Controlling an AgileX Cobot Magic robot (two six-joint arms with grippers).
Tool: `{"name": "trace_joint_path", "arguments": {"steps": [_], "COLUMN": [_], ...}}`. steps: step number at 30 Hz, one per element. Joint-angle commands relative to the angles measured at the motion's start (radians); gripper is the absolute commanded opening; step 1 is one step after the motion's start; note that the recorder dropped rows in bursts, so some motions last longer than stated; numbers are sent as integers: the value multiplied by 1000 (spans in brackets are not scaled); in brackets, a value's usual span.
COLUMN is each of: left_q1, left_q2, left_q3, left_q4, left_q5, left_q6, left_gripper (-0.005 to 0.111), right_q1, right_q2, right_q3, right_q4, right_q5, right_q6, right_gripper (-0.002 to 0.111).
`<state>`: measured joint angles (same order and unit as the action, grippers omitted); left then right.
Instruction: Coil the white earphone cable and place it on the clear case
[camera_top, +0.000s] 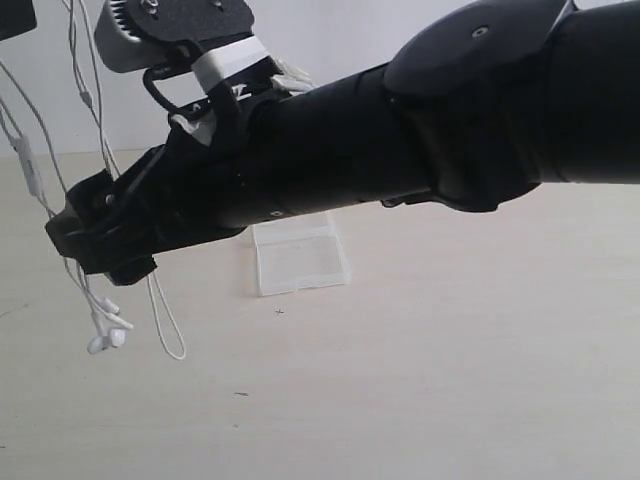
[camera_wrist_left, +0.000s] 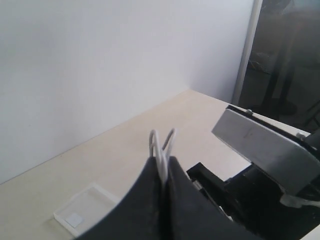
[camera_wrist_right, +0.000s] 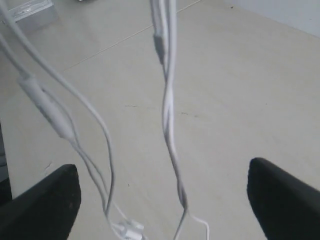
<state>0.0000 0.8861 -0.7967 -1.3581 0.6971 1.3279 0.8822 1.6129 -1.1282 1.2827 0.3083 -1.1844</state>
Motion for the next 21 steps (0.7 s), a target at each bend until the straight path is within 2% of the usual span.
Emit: {"name": "trace_joint_path", "arguments": {"steps": [1, 21], "left_q1": [1, 1], "left_q2": [-2, -1], "left_q3": [-8, -8], "left_q4": [-16, -32], "left_q5": [0, 0], "left_q6": [-3, -3], "left_gripper": [0, 0], "right_q1": [1, 1], "right_q2": [18, 29], "right_q3": [-5, -7], "right_q4": [78, 221], "right_q5": [4, 2], "right_q6": [-54, -210], "right_gripper": [86, 86]}}
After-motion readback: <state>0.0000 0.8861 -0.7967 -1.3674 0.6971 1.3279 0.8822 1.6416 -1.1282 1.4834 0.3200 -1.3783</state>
